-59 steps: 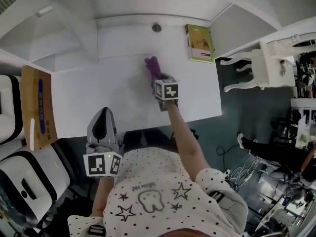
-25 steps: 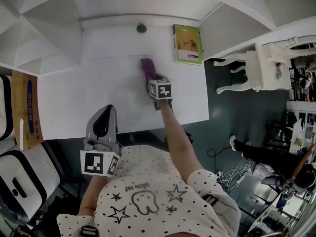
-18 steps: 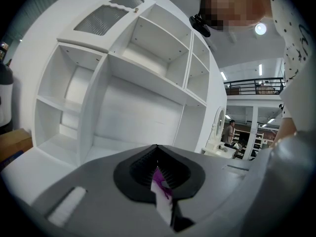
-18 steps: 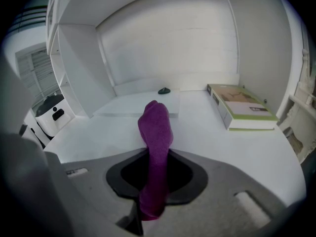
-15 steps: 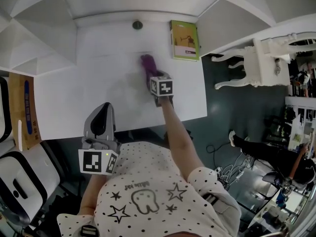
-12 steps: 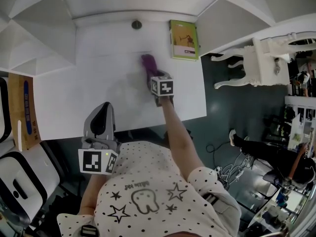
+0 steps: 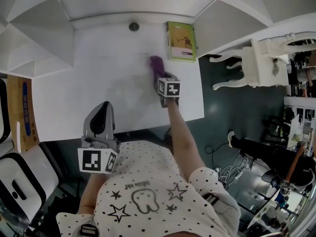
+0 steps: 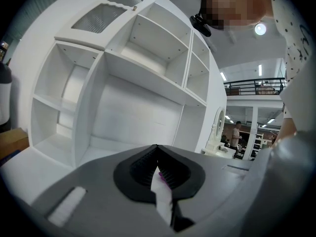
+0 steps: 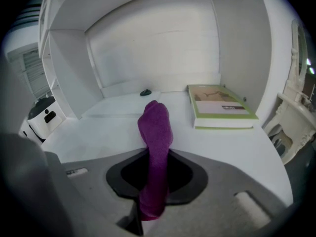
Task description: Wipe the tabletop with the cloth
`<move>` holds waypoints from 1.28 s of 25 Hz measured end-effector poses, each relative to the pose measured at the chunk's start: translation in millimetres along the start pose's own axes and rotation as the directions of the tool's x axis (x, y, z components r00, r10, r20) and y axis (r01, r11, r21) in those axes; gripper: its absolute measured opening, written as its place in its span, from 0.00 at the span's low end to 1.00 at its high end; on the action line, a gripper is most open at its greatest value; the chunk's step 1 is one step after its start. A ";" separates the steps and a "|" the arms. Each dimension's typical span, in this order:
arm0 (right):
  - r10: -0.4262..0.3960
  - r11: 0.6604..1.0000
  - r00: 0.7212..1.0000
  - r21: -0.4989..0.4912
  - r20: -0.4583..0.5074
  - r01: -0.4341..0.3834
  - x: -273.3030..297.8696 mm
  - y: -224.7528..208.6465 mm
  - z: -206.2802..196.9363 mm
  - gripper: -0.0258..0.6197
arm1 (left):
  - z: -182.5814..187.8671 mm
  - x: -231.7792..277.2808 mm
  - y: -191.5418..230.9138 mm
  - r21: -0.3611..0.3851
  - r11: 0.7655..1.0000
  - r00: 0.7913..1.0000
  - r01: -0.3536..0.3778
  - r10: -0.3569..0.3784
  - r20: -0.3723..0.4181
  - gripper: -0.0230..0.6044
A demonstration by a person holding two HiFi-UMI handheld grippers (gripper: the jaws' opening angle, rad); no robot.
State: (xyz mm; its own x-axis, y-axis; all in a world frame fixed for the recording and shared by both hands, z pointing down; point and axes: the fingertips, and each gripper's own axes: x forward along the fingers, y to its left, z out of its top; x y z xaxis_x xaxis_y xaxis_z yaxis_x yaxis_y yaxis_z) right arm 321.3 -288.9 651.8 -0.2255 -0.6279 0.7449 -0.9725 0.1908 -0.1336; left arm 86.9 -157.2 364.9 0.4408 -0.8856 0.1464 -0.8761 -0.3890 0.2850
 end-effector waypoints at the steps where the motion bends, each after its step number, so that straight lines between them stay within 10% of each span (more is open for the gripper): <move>1: -0.012 1.000 1.000 0.009 0.000 0.012 -2.1 -6.1 -0.8 0.14 | -0.1 0.1 -0.4 -0.001 1.000 1.000 0.003 -0.003 -0.001 0.03; 32: -0.167 0.980 0.986 0.117 0.023 0.163 -45.4 -187.7 -20.6 0.14 | -40.5 13.4 -74.6 -0.062 0.998 0.999 -0.012 0.009 -0.047 0.03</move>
State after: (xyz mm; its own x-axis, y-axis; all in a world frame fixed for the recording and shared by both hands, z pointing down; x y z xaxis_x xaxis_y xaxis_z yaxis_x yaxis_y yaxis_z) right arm 515.2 -280.6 656.6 -0.0613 -0.6682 0.7415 -0.9963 -0.0040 -0.0861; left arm 166.1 -129.8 384.0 0.4417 -0.8761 0.1931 -0.8674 -0.3620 0.3415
